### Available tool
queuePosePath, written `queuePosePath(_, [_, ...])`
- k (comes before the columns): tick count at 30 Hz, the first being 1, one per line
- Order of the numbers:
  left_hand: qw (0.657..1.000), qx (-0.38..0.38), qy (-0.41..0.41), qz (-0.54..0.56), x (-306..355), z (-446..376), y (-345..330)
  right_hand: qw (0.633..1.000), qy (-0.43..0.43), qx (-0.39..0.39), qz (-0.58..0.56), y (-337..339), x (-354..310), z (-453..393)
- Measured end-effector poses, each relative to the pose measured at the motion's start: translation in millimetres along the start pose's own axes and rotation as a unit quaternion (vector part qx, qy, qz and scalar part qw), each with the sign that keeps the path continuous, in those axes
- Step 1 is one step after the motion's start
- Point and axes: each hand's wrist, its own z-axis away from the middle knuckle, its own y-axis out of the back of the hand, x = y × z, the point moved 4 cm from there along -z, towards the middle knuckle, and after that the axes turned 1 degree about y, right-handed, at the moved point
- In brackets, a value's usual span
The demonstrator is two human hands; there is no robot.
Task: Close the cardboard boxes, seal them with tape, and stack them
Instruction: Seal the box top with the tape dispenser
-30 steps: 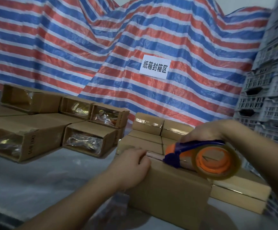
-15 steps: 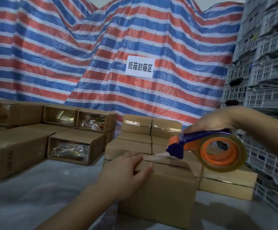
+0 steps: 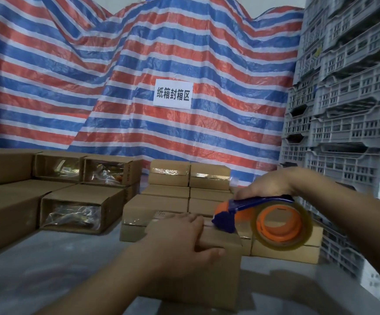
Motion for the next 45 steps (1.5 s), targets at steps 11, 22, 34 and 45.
queuePosePath(11, [0.999,0.029,0.001,0.022,-7.0,2.7,-4.1,0.999,0.022,-0.009,-0.033,20.3,56.7,16.7])
queuePosePath(22, [0.998,-0.008,-0.055,0.023,42.7,-10.8,14.4,0.996,0.056,-0.007,-0.069,-9.5,70.0,-2.8])
queuePosePath(34, [0.997,0.011,-0.073,0.013,45.3,-16.6,-2.4,0.983,0.009,0.069,0.171,-8.4,66.5,30.1])
queuePosePath(45, [0.997,0.015,-0.070,0.024,48.0,-12.1,2.4,0.880,-0.115,0.369,0.275,-107.2,117.8,27.5])
